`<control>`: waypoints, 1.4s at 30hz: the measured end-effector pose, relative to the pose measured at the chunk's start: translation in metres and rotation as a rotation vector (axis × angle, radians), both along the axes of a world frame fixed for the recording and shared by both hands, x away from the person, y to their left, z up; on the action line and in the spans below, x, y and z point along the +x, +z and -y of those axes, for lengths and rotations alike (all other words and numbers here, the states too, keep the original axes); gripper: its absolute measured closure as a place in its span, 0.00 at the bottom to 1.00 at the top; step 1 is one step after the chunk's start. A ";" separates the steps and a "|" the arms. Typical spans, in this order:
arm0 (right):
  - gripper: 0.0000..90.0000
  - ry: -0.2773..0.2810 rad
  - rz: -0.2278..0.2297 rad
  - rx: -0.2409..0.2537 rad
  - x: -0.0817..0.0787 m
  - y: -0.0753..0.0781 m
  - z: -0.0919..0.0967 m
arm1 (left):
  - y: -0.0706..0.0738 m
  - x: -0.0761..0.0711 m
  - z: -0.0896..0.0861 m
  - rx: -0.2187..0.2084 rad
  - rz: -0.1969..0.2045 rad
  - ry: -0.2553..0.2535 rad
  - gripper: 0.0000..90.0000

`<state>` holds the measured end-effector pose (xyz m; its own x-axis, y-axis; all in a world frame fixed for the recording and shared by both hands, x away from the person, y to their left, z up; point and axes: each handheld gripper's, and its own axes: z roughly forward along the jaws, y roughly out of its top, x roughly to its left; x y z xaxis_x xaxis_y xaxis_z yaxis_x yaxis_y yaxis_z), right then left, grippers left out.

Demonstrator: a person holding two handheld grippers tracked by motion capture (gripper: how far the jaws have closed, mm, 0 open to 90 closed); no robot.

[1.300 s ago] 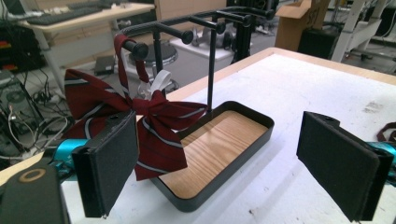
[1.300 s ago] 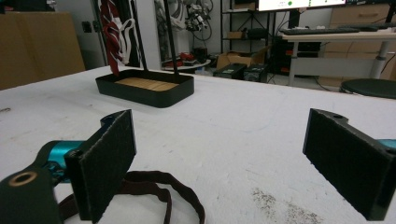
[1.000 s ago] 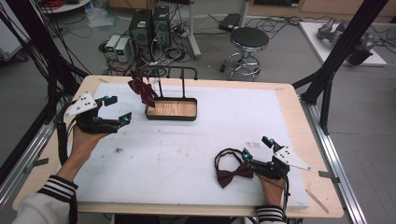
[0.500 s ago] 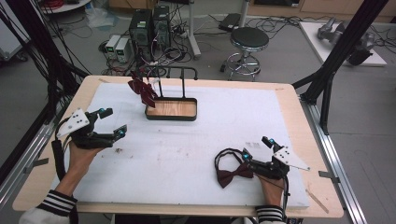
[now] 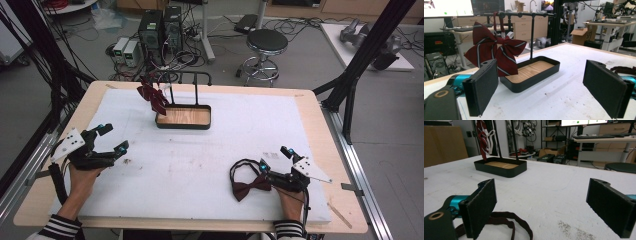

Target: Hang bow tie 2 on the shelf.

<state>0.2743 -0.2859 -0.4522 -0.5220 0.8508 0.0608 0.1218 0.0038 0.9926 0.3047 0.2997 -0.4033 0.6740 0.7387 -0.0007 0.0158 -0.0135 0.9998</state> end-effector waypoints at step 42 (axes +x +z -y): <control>0.10 0.064 0.044 -0.028 -0.018 0.031 0.002 | -0.022 0.000 -0.008 0.022 -0.038 0.039 0.15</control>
